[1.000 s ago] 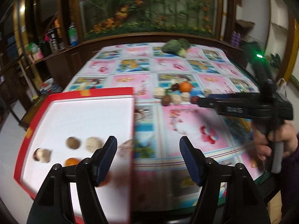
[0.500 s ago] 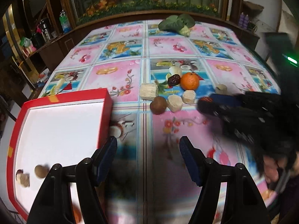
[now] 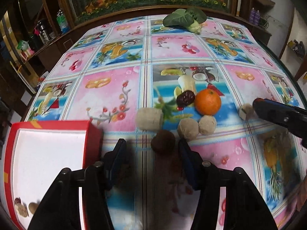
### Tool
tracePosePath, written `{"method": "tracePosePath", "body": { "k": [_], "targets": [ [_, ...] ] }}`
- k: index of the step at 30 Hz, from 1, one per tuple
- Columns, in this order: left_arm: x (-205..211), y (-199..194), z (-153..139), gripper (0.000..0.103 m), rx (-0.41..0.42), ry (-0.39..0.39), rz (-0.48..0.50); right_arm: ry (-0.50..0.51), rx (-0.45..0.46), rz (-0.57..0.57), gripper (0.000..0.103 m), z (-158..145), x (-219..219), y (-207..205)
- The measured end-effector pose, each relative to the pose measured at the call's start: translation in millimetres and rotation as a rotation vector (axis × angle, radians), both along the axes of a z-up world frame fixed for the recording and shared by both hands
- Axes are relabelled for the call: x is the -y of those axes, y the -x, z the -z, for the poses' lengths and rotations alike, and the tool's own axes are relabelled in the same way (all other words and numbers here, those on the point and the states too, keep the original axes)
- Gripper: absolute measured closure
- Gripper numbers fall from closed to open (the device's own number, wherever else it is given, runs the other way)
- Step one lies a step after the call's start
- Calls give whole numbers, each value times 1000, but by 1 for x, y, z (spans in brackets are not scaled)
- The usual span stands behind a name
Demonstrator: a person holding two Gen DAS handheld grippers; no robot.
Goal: Organize fruits
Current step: 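Grasp the brown kiwi with the left gripper and lift it toward the tray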
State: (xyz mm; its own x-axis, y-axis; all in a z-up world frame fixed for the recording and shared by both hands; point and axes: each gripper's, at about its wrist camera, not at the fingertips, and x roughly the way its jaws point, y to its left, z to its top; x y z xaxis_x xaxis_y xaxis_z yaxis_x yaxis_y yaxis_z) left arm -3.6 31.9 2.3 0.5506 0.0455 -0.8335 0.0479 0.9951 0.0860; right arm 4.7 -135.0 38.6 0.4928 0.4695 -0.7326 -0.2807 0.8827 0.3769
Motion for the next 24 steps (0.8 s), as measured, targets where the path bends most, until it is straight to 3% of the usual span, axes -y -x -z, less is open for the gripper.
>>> {"method": "tracePosePath", "body": {
  "k": [4,6,9,17,24],
  "targets": [
    [2,-6,0,59,8,31,21,-27,7,24,75,-4,5,-2],
    [4,-5,0,71,10,54,29,-34,11,33,75,-4,7,-2],
    [7,-2,0,79,23,54,39,-41,7,45,75,-4,11,-3],
    [5,21,-10,79,67,81,5,-61,39,62,75,-7,17,-3],
    [14,68,-57,79,261,-14,-30,-83,159,-2,75,-24,4,14]
  ]
}}
